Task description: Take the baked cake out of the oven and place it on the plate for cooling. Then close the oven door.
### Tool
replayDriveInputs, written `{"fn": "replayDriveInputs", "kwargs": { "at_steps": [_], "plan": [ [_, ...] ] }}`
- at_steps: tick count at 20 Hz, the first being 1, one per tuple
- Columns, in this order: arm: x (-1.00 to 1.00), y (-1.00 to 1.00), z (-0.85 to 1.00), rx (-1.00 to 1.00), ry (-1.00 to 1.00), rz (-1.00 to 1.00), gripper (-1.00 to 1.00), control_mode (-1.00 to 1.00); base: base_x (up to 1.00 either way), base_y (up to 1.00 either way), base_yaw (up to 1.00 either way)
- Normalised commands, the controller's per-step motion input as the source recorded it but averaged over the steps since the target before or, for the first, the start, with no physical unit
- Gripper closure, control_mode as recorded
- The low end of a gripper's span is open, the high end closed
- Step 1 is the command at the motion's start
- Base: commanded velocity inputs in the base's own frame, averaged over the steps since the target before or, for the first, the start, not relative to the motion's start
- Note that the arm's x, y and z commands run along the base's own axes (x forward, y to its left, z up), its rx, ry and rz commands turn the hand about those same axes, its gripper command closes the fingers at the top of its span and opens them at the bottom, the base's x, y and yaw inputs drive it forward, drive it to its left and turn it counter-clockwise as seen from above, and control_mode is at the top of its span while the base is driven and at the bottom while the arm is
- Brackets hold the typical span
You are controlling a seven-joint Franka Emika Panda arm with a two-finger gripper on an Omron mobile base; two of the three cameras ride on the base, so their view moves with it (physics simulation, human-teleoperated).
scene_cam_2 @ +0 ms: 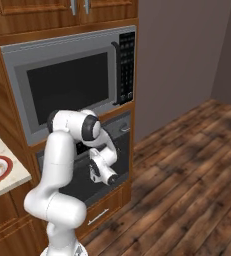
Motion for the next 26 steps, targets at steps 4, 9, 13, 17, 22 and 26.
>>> {"fn": "replayDriveInputs", "kwargs": {
  "at_steps": [4,9,13,17,22,26],
  "plan": [
    [0.08,-0.54,-0.14,-0.15,0.2,-0.04,1.0,-1.0,0.0,0.0,0.0],
    [-0.11,-0.99,-0.32,-0.11,0.22,0.0,1.0,-1.0,0.0,0.0,0.0],
    [-0.36,-1.0,-0.49,-0.07,0.29,-0.04,1.0,-1.0,0.0,0.0,0.0],
    [-0.66,-1.0,-0.63,-0.03,0.27,-0.07,1.0,-1.0,0.0,0.0,0.0],
    [-0.57,-1.0,-0.8,-0.07,0.32,-0.1,1.0,-1.0,0.0,0.0,0.0],
    [-0.28,-1.0,-0.97,-0.19,0.42,-0.14,1.0,-1.0,0.0,0.0,0.0]
  ]
}}
